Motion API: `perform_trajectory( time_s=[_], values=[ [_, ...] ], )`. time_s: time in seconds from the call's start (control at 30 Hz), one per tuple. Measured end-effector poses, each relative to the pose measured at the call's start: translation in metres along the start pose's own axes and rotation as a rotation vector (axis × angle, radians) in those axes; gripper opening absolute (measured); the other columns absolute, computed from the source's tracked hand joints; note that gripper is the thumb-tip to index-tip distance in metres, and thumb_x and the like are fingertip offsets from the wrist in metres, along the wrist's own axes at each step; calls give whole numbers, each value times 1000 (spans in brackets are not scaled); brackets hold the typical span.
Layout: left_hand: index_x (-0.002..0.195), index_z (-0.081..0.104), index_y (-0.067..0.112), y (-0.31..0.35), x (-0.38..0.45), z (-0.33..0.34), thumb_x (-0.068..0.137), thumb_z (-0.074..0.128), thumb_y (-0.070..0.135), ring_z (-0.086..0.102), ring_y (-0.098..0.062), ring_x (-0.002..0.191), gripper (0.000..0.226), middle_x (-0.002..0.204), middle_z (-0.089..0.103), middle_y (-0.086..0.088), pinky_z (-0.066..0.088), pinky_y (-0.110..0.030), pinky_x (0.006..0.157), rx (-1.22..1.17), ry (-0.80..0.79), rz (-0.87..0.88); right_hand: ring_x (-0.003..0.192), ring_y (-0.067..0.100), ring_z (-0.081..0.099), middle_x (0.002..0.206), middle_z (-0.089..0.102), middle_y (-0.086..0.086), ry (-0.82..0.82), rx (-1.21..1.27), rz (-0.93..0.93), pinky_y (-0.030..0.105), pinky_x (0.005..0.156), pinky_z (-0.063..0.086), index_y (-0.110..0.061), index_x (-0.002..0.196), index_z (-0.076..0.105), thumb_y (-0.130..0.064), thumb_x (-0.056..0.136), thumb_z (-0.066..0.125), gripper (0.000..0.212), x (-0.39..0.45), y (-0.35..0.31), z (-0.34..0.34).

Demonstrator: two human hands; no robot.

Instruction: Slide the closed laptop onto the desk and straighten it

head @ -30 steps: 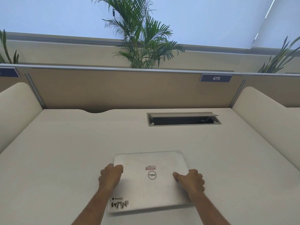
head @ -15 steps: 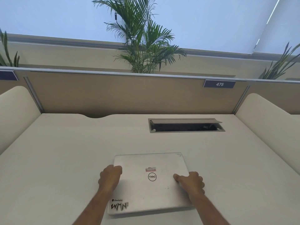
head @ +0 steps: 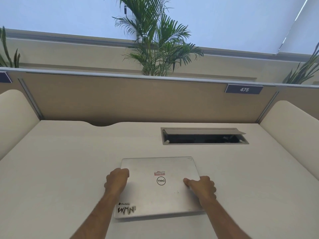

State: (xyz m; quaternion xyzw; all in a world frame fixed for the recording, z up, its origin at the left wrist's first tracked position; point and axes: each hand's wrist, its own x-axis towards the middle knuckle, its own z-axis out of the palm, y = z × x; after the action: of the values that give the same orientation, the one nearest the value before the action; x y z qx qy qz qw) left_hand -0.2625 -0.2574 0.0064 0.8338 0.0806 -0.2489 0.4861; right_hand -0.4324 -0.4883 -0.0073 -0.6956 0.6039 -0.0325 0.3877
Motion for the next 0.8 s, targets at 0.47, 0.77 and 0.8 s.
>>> perform_trajectory(
  time_s=[0.47, 0.77, 0.8],
  values=[
    [95, 61, 15, -6, 12, 5, 61, 45, 33, 53, -40, 106, 42, 114, 59, -15, 42, -42, 82, 158, 0, -21, 122, 35, 50, 129, 54, 12, 34, -28, -15, 45, 97, 45, -9, 127, 56, -48, 68, 82, 75, 6, -3, 5],
    [130, 55, 13, -12, -1, 13, 83, 50, 59, 47, -37, 120, 66, 128, 51, -14, 42, -46, 97, 438, 132, 102, 124, 32, 49, 132, 52, 9, 96, -231, -130, 46, 98, 42, -12, 131, 49, -64, 68, 75, 86, 5, -5, 5],
    [133, 53, 14, -13, -3, 15, 84, 50, 64, 47, -35, 121, 70, 129, 51, -12, 42, -46, 97, 550, 193, 191, 123, 32, 49, 132, 51, 9, 145, -267, -202, 46, 98, 42, -13, 132, 48, -66, 68, 73, 87, 4, -6, 5]
  ],
)
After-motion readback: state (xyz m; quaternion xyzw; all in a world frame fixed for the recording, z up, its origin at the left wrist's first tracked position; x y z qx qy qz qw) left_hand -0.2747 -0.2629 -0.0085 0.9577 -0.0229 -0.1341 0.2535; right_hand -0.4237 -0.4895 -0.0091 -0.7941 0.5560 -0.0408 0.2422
